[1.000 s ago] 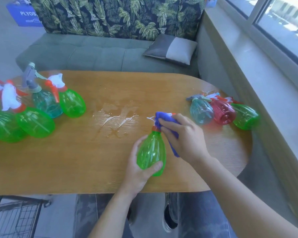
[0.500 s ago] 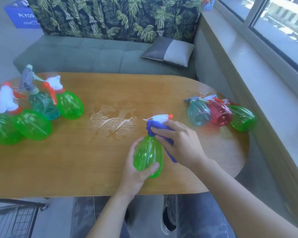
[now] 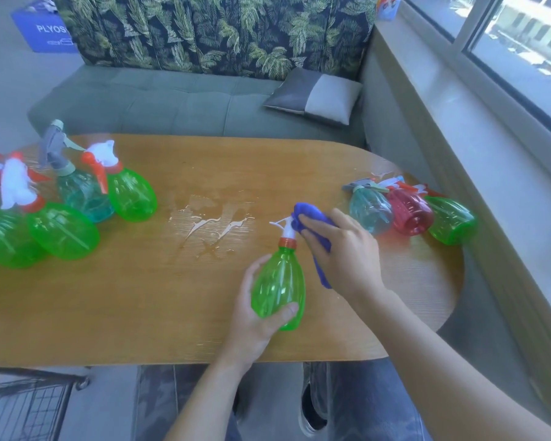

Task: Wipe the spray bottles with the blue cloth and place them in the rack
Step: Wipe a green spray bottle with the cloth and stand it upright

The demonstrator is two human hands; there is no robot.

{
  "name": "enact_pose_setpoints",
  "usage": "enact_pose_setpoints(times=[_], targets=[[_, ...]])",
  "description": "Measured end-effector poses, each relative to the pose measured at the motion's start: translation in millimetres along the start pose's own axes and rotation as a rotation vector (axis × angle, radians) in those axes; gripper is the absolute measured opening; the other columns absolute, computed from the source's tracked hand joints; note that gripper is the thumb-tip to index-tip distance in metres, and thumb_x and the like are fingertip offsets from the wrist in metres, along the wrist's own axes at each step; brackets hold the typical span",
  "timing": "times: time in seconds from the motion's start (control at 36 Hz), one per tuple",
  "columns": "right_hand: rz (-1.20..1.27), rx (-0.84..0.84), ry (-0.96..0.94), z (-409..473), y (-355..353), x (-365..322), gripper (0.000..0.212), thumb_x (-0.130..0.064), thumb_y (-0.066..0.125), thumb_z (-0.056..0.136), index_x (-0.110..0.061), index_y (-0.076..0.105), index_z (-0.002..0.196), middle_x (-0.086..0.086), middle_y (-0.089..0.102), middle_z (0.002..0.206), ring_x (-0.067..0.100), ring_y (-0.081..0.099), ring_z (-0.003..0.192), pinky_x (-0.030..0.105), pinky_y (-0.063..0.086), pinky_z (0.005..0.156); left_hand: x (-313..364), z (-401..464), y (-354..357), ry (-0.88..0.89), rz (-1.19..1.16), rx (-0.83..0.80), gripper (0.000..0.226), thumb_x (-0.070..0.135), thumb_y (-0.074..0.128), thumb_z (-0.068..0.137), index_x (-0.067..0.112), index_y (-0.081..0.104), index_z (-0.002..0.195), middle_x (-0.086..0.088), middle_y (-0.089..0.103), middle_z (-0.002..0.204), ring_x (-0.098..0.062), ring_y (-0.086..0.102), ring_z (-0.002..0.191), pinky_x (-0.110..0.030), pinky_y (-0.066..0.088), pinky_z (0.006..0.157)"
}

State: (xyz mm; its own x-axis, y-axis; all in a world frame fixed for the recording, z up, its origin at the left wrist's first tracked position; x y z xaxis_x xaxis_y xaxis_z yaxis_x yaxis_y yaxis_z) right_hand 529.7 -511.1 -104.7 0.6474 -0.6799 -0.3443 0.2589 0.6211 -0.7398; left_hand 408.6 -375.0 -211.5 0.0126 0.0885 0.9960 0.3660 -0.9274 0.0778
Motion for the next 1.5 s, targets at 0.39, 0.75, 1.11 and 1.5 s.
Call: enact_pose_setpoints(times=[0.39, 0.75, 1.11, 1.5], targets=[[-0.016, -0.003, -0.028, 4.8, -3.8, 5.4, 0.024, -0.031, 0.077, 0.095, -0.032, 0.079, 0.118, -0.017, 0.033, 0.085, 0.017, 0.054, 0.074, 0.025, 0.034, 0.058, -2.8, -1.4, -4.3, -0.034, -0.008, 0.017, 0.089, 0.038, 0.094, 0.069, 0.043, 0.053, 0.148, 0.002, 0.062, 0.147, -0.029, 0.065, 0.131, -0.062, 0.052, 0.112], [-0.047, -0.152, -0.102, -35.0, -11.9, 27.4, 0.018, -0.027, 0.078, 0.094, -0.034, 0.081, 0.11, -0.011, 0.057, 0.086, 0.015, 0.054, 0.073, 0.026, 0.039, 0.056, -2.9, 0.7, -9.8, -0.025, -0.057, 0.055, 0.082, 0.04, 0.091, 0.068, 0.044, 0.057, 0.144, 0.001, 0.066, 0.143, -0.025, 0.065, 0.132, -0.053, 0.053, 0.114], [0.03, -0.054, -0.107, -10.6, -6.2, 8.4, 0.022, -0.033, 0.073, 0.097, -0.033, 0.079, 0.118, -0.017, 0.045, 0.088, 0.016, 0.052, 0.075, 0.029, 0.044, 0.057, -3.1, -0.2, -5.9, -0.026, -0.05, 0.027, 0.083, 0.037, 0.092, 0.069, 0.042, 0.057, 0.144, 0.001, 0.065, 0.145, -0.028, 0.064, 0.134, -0.054, 0.052, 0.115], [0.22, 0.039, 0.149, -33.6, -29.5, 39.6, 0.02, -0.027, 0.075, 0.097, -0.027, 0.08, 0.117, -0.012, 0.057, 0.087, 0.012, 0.057, 0.075, 0.031, 0.049, 0.069, -2.9, 0.9, -6.4, -0.026, -0.051, 0.002, 0.084, 0.038, 0.091, 0.069, 0.042, 0.056, 0.145, 0.002, 0.066, 0.144, -0.025, 0.066, 0.131, -0.053, 0.055, 0.111]])
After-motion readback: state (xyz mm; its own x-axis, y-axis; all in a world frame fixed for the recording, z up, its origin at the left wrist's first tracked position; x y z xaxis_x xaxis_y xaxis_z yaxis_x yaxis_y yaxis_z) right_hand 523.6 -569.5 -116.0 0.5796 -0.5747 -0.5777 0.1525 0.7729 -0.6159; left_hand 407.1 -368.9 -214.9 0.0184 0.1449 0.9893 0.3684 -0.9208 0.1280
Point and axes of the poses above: each hand's wrist, its own z-axis towards the middle knuckle, its own y-axis out of the palm, x = y × z, the point moved 8 cm from there along z, towards the middle knuckle
